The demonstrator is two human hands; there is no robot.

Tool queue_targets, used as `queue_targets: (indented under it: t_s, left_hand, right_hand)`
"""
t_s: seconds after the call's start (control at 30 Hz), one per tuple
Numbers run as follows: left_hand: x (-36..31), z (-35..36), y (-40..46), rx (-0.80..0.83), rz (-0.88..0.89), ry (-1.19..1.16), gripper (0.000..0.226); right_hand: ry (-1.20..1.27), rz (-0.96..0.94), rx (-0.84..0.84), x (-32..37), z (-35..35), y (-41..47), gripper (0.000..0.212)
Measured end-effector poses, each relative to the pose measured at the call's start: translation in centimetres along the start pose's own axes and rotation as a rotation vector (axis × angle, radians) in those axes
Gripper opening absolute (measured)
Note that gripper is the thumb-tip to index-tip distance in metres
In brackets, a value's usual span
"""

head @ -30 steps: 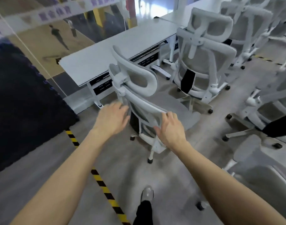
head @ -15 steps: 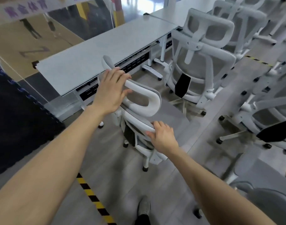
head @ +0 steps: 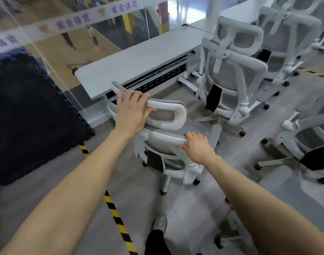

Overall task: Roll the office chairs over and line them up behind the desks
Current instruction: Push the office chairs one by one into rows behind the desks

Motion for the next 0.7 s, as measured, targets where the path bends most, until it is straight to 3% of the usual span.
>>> queue_targets:
  t_s: [0.07,0.2,0.27,0.33,0.5,0.7]
  left_hand:
    - [-1.3,-1.3,-1.3,-0.008,0.016,-0.011,0.058]
    - [-0.9,-3.4,-2.5,0.069,0.066,-0.113,0.066]
    - [0.5,-4.0,-3.4,0.096,0.071,-0.094,0.075]
    - [1.1,-4.2,-4.8,0.026,0.06,-0.09,0.08]
    - [-0.9,-2.6,-5.9,-0.258,0.0,-0.041,0.07]
    - [-0.7,0.7,-2.6,-0.373,-0.056,0.027,0.068]
  right_hand:
    - [-0.032,-0.034,-0.056,-1.2,0.3,-1.7,0.047]
    - [-0.028,-0.066,-0.131,-2.2,0.1,-4.0,0.089]
    - [-0.034,-0.061,-0.173,-2.1,0.3,-4.4,0.098]
    - [0.015,-0.055,-0.239,-2.3,0.6,-4.5,0.096]
    - [0.073,-0.168,-0.326,-4.5,0.0,-3.1,0.085]
    - [0.063,-0.288,-0.304,-6.9,-1.6,4.3,0.084]
Point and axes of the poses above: each hand's wrist, its own y-axis towards the middle knuckle, its own z-axis out of the palm, x = y × z, the point moved 1 cm from there along y, towards the middle knuckle, and after that the axes turned 2 degrees about -y, right-handed, at the moved point
